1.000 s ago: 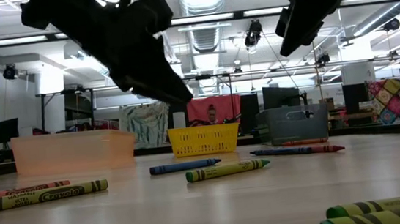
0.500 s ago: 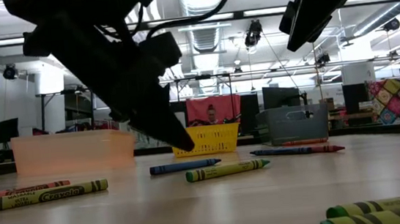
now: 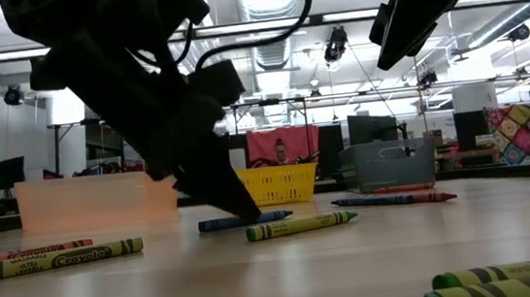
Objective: Sort crayons
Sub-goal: Put the blue crayon into the orange bin
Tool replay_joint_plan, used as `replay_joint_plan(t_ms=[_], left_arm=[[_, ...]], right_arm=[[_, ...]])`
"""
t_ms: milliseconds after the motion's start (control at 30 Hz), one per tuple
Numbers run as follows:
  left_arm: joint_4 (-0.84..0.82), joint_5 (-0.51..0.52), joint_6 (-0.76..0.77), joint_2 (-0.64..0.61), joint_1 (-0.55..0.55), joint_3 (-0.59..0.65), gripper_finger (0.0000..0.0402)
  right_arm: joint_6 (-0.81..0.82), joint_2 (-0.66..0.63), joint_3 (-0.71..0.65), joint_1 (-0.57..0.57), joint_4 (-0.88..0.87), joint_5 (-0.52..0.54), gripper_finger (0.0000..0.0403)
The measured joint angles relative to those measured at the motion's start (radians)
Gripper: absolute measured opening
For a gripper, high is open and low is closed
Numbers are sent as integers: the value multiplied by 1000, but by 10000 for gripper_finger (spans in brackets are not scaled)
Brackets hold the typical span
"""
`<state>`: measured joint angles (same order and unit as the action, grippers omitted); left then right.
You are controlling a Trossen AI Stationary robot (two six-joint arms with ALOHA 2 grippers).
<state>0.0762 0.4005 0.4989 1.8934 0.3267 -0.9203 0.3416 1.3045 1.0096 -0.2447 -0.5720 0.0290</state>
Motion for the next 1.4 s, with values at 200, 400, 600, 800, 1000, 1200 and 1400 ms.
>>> replay_joint_plan(t_ms=[200, 400, 600, 800, 1000, 1200, 1400], left_arm=[[13, 14, 24, 28, 5, -1, 140], [17, 10, 27, 32, 6, -2, 94], [14, 8, 27, 33, 5, -2, 35], [5, -4, 16, 21, 5, -1, 6], [-78, -17, -42, -37, -1, 3, 2], [-200, -7, -81, -131, -17, 3, 1], [-381, -3, -135, -281, -44, 3, 0]], right_arm=[[0, 0, 0, 0, 0, 0, 57], [0, 0, 0, 0, 0, 0, 57], [-1, 0, 0, 0, 0, 0, 57], [-1, 0, 0, 0, 0, 0, 57], [-1, 1, 0, 0, -1, 0, 57], [-3, 1, 0, 0, -2, -1, 57], [-5, 1, 0, 0, -2, -1, 57]])
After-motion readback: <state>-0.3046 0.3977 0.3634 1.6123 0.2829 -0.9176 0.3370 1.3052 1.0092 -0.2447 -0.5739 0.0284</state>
